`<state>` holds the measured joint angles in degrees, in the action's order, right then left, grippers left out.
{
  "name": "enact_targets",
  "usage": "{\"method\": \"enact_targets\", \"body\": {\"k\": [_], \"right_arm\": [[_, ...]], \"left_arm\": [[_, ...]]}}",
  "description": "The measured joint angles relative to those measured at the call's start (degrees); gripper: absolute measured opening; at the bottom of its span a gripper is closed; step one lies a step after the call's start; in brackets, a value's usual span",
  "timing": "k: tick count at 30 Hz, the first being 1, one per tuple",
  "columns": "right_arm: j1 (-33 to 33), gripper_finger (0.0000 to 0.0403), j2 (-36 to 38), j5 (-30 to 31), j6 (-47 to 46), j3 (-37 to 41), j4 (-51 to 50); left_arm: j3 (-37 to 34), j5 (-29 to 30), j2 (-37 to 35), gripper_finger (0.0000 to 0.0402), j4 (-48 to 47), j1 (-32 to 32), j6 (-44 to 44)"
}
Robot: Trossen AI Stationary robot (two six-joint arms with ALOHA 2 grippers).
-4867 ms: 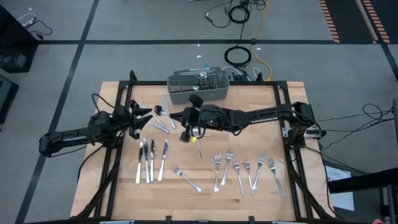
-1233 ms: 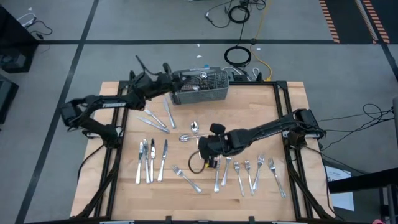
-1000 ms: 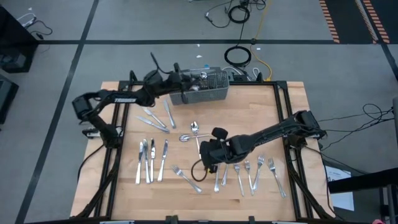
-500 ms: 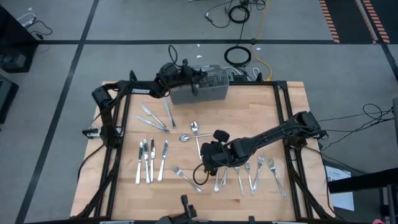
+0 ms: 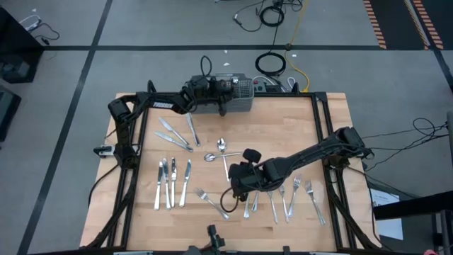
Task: Sort silverware
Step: Put the silver spoon into the gray utensil holder
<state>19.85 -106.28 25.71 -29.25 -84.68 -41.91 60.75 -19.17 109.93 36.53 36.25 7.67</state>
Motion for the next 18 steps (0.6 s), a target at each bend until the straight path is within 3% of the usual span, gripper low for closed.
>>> {"method": "enact_targets", "body": {"k": [8, 18], "right_arm": [[1.6, 0.0093, 0.0, 0.0, -0.5, 0.0, 0.0], [2.4, 0.0093, 0.0, 0.0, -0.5, 0.0, 0.4]], "left_arm": [[0.0, -0.7, -0.1, 0.0112, 2.5, 0.0, 2.0], [0.0, 2.2, -0.3, 0.0234, 1.2, 0.0, 4.7]]}}
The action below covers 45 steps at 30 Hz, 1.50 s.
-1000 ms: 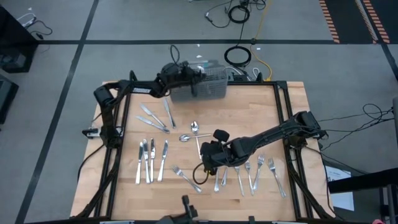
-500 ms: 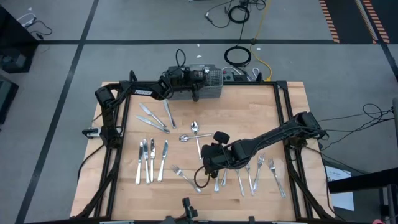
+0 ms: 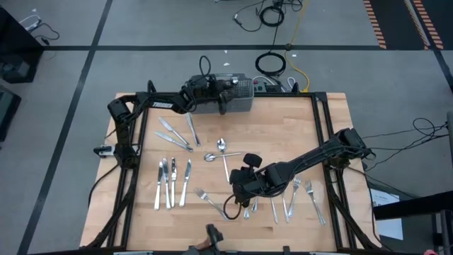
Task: Sort silverware
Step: Put the silver spoon into the gray utensil holder
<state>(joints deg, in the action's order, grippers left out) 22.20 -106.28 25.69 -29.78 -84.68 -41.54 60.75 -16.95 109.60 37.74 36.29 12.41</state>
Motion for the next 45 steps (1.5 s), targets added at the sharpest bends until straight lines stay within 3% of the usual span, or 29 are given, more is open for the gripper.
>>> {"method": "enact_targets", "body": {"k": [6, 12, 20, 25, 30, 36, 45], "right_arm": [[0.0, 0.0093, 0.0, 1.0, 0.0, 0.0, -0.5], [-0.1, 0.0093, 0.0, 4.3, -1.4, 0.0, -1.0], [-3.1, 0.0093, 0.0, 12.6, -7.5, 5.6, 2.2], [-9.1, 0.0094, -0.4, 6.8, -1.6, 9.9, 16.3], [-13.4, 0.0105, -3.3, -0.3, 2.8, 10.5, 23.5], [-15.1, 0.0127, -7.0, -1.4, 2.0, 10.6, 23.1], [-15.4, 0.0146, -8.7, -3.4, -0.3, 10.6, 24.2]], "left_arm": [[0.0, 0.7, -4.0, 0.0283, 0.8, 0.0, -1.6], [0.0, -4.9, -17.2, 0.0288, -6.0, -0.2, -6.1], [0.1, -15.8, -43.4, 0.0288, -34.1, -2.1, -5.6], [0.1, -17.4, -54.1, 0.0288, -53.2, -6.7, -1.5], [-0.9, -16.6, -58.6, 0.0288, -63.8, -12.5, -3.5], [-6.5, -15.1, -60.2, 0.0288, -63.8, -18.6, -6.0], [-10.8, -14.3, -60.0, 0.0288, -63.9, -21.6, -7.0]]}}
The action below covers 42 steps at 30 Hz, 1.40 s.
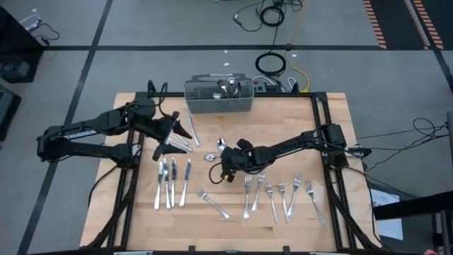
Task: Sort silverware
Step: Put the silver spoon into the gray utensil holder
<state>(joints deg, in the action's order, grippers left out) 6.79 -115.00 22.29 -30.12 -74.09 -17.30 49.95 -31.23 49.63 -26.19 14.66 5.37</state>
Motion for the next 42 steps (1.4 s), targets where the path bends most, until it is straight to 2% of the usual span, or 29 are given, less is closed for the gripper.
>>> {"method": "enact_targets", "body": {"k": [16, 19, 23, 28, 35, 42], "right_arm": [[0.0, 0.0141, -6.9, 0.4, -4.4, -1.8, 5.3], [-0.1, 0.0109, -7.1, 0.3, -6.2, -1.9, 5.3], [-0.5, 0.0025, -7.1, 0.2, -8.0, -1.9, 5.3], [-0.6, 0.0012, -6.9, 0.1, -8.6, -1.9, 5.2], [-0.4, 0.0004, -2.7, 3.1, -5.6, -1.6, 4.7], [0.0, 0.0002, 7.5, 11.7, 2.0, -1.7, 5.8]], "left_arm": [[-0.8, 1.4, 0.0, 0.0288, 0.3, -0.6, -0.3], [-0.8, 1.7, 0.0, 0.0288, 0.1, -0.6, -0.2], [-0.8, 1.7, 0.0, 0.0288, 0.2, -0.6, -0.1], [-0.8, 1.8, 0.0, 0.0288, 0.2, -0.6, -0.2], [-0.8, 4.0, 0.0, 0.0288, 0.4, -0.6, -0.1], [-0.8, 7.1, 0.0, 0.0288, 4.0, -0.5, 0.0]]}}
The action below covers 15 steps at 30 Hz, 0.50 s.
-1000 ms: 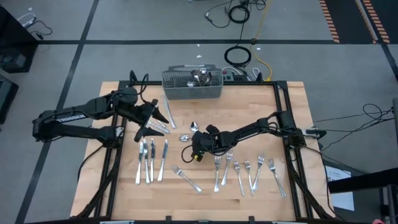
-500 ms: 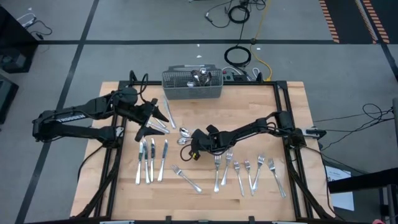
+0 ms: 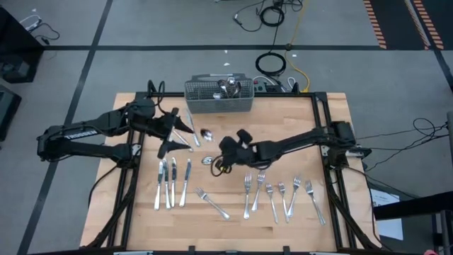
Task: Sort silverware
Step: Put the silver spoon into the gray utensil holder
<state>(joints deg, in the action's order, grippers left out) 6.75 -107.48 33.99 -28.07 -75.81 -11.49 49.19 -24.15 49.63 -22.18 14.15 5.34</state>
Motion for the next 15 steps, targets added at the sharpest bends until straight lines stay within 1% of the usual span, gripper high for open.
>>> {"method": "enact_targets", "body": {"k": [4, 6, 10, 15], "right_arm": [[1.0, 0.0001, 7.2, 9.3, 6.8, 0.0, 1.9], [1.4, 0.0001, 10.1, 11.3, 10.4, 0.0, 3.3], [2.0, 0.0001, 14.1, 11.1, 18.9, -0.1, 10.8], [3.1, 0.0, 15.1, 10.8, 26.6, -0.1, 17.7]], "left_arm": [[0.0, 1.9, 0.0, 0.0288, 4.9, 0.1, 0.0], [0.0, 2.4, 0.0, 0.0288, 7.3, 0.1, 0.0], [0.0, 3.3, 0.6, 0.0288, 12.4, 0.1, 1.2], [0.0, 3.5, 4.0, 0.0288, 17.7, 0.1, 1.4]]}}
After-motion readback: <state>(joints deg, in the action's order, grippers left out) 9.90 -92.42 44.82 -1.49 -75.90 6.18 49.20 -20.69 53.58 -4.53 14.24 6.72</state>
